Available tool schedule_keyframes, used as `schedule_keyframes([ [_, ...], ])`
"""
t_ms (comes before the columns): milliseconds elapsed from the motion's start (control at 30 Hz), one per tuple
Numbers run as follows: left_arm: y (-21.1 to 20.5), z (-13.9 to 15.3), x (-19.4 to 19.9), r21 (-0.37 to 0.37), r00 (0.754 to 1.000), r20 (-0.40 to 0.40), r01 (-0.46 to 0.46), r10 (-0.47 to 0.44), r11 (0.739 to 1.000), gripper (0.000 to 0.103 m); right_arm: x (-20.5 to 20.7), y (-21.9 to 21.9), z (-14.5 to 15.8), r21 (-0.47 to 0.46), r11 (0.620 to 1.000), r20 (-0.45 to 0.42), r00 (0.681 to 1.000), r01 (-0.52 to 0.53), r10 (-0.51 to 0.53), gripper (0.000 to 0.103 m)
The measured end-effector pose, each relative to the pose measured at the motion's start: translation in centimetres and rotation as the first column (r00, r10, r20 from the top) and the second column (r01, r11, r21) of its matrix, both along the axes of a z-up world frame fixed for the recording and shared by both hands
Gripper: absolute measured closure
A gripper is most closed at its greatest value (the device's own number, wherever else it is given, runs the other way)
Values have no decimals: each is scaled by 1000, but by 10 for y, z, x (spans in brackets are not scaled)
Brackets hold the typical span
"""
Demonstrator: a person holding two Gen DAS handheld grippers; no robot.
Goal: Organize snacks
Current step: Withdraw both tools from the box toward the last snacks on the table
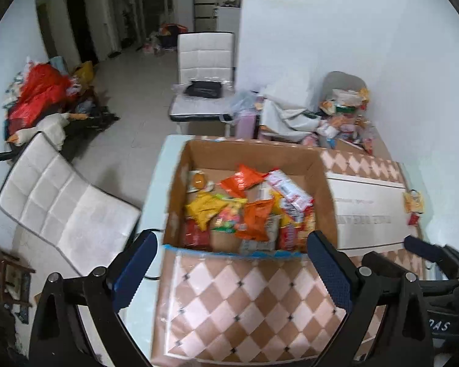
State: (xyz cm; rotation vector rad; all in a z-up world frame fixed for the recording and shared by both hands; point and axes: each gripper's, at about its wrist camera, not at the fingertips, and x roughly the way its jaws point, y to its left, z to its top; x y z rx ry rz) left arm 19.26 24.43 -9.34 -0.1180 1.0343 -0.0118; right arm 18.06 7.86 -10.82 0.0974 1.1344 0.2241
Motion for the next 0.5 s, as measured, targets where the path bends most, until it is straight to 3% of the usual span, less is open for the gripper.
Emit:
schedule_keyframes([
  [133, -36, -9, 21, -14, 998, -33, 52, -53, 999, 0, 10, -37, -8, 50, 997, -36, 998, 57, -55, 3],
  [333, -146, -18, 64, 52, 978, -21, 207, -206, 977, 0, 31, -144, -24, 87, 970, -83, 972, 229, -222, 3],
  [500, -271, -33, 108, 164, 940, -3, 337, -341, 927, 0, 42, -287, -55, 105, 884, -132, 887, 456, -442, 3],
])
